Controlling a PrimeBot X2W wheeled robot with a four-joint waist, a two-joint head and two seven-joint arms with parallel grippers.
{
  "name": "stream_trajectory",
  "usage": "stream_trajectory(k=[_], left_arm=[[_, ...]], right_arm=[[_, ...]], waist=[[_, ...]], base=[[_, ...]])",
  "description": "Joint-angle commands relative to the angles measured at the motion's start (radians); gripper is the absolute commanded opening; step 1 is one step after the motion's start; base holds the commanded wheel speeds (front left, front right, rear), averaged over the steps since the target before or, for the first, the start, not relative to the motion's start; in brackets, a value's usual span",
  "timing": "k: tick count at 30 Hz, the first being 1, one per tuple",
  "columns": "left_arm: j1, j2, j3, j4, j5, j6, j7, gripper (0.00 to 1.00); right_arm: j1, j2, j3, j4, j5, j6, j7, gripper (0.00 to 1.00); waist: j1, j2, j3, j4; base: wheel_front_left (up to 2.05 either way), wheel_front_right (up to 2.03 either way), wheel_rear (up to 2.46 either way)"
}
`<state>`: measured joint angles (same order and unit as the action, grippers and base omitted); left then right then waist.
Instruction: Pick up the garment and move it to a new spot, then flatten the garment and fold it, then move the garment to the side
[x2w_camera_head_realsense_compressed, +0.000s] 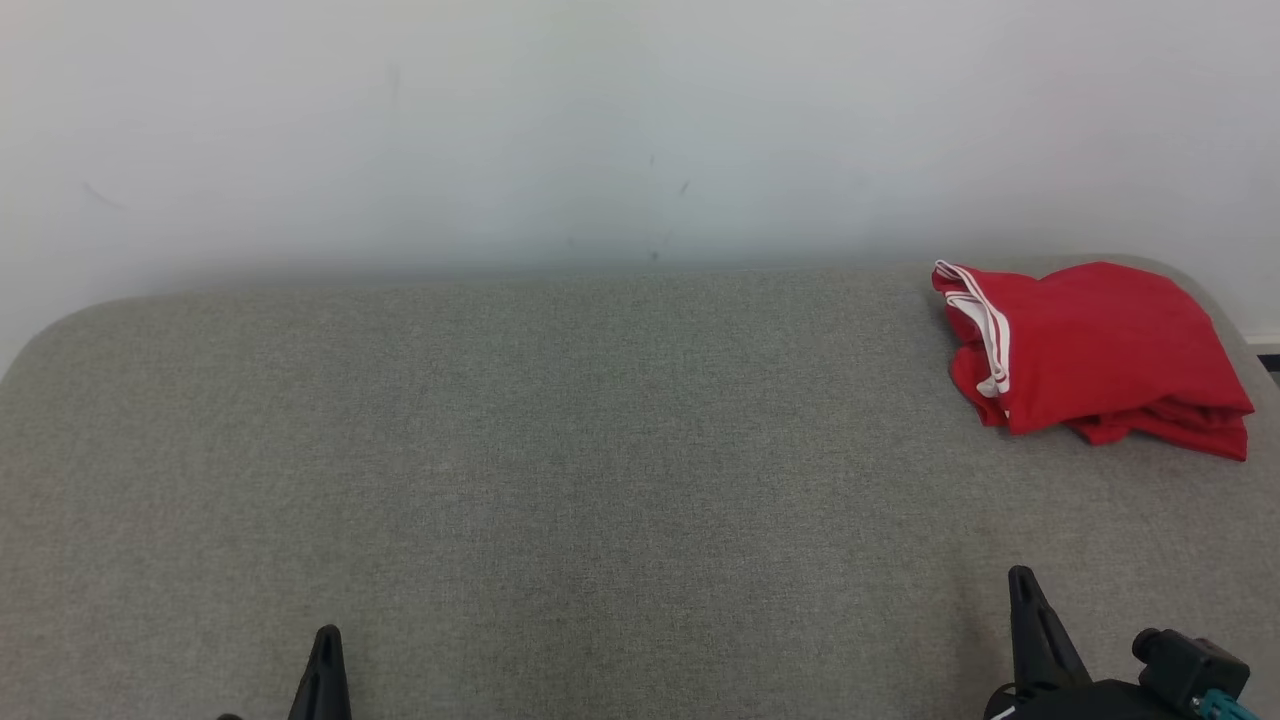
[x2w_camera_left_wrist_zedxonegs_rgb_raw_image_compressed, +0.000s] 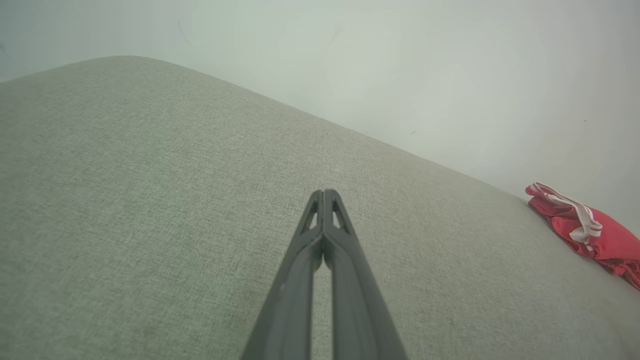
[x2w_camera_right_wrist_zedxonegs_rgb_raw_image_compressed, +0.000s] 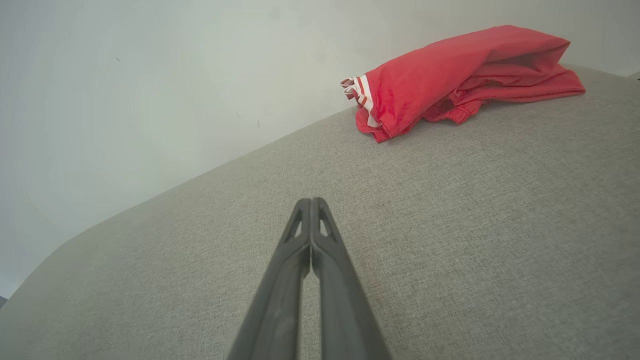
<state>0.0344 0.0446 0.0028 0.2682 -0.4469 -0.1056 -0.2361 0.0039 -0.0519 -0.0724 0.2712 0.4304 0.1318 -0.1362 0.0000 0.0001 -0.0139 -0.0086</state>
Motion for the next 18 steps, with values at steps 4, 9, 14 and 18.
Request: stream_trajectory(k=[4, 9, 14, 18], left_arm=[[-0.043, 0.003, -0.012, -0.004, -0.083, -0.002, 0.003, 0.0], [-0.064, 0.003, -0.023, 0.006, -0.168, -0.004, 0.008, 0.0], [-0.084, 0.003, -0.034, 0.015, -0.248, -0.006, 0.014, 0.0], [-0.1, 0.004, -0.043, 0.023, -0.309, -0.007, 0.018, 0.0]], right_arm=[[-0.044, -0.006, -0.024, -0.002, 0.074, 0.0, 0.029, 0.0], [-0.066, -0.008, -0.046, 0.012, 0.15, 0.0, 0.063, 0.0], [-0.086, -0.011, -0.066, 0.025, 0.224, 0.0, 0.096, 0.0], [-0.102, -0.013, -0.081, 0.036, 0.279, -0.001, 0.12, 0.0]], waist=[[0.0, -0.0001, 0.001, 0.0], [0.0, -0.0001, 0.002, 0.001], [0.0, -0.0001, 0.003, 0.001], [0.0, -0.0001, 0.004, 0.001]], base=[[0.0, 0.0, 0.0], [0.0, 0.0, 0.0], [0.0, 0.0, 0.0], [0.0, 0.0, 0.0]])
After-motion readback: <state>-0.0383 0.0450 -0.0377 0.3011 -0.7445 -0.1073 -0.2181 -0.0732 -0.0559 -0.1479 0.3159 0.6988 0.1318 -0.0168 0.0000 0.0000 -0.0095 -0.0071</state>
